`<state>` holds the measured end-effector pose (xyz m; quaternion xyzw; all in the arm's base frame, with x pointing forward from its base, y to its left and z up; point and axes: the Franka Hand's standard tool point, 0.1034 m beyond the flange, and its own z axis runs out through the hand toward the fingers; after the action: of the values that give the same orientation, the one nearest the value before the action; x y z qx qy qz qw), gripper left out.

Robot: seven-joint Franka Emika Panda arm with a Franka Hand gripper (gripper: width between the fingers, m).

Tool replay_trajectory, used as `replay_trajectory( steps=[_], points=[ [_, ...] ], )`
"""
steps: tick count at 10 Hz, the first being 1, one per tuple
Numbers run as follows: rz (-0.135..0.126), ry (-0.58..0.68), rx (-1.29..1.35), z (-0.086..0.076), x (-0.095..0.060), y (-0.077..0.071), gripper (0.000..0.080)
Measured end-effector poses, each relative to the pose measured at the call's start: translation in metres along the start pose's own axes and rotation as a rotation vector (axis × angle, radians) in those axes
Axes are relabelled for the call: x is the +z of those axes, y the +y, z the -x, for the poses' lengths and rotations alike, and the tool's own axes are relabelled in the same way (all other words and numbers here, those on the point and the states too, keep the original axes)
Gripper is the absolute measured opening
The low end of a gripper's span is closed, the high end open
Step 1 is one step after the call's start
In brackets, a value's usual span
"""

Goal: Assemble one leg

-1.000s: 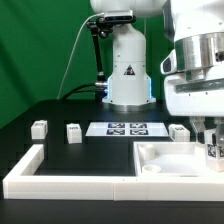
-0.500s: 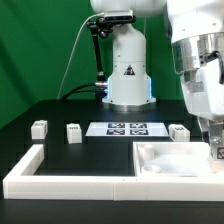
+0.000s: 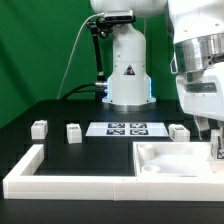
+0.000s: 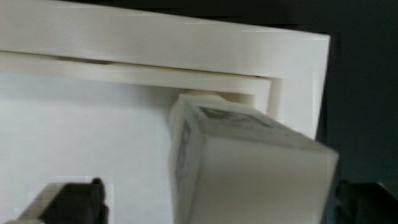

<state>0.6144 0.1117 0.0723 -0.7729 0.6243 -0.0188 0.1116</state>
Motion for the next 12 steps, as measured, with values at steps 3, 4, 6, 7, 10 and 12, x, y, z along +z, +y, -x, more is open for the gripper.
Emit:
replay_trajectory(
  steps=[3, 4, 6, 7, 10, 12],
  points=[
    [0.013, -0.001, -0.387, 0.007, -0.0002, -0.004, 0.0649],
    [0.021, 0.006, -0.532, 0.0084, -0.0003, -0.0049, 0.0649],
    [0.044, 0.016, -0.755, 0.0093, -0.0008, -0.0078, 0.0649],
    [0.064, 0.023, -0.852, 0.0103, -0.0006, -0.0085, 0.0649],
    [0.093, 0.062, -1.162, 0.0061, -0.0009, -0.0095, 0.0649],
    [0.093, 0.063, -1.25, 0.0043, -0.0004, -0.0087, 0.0649]
  ],
)
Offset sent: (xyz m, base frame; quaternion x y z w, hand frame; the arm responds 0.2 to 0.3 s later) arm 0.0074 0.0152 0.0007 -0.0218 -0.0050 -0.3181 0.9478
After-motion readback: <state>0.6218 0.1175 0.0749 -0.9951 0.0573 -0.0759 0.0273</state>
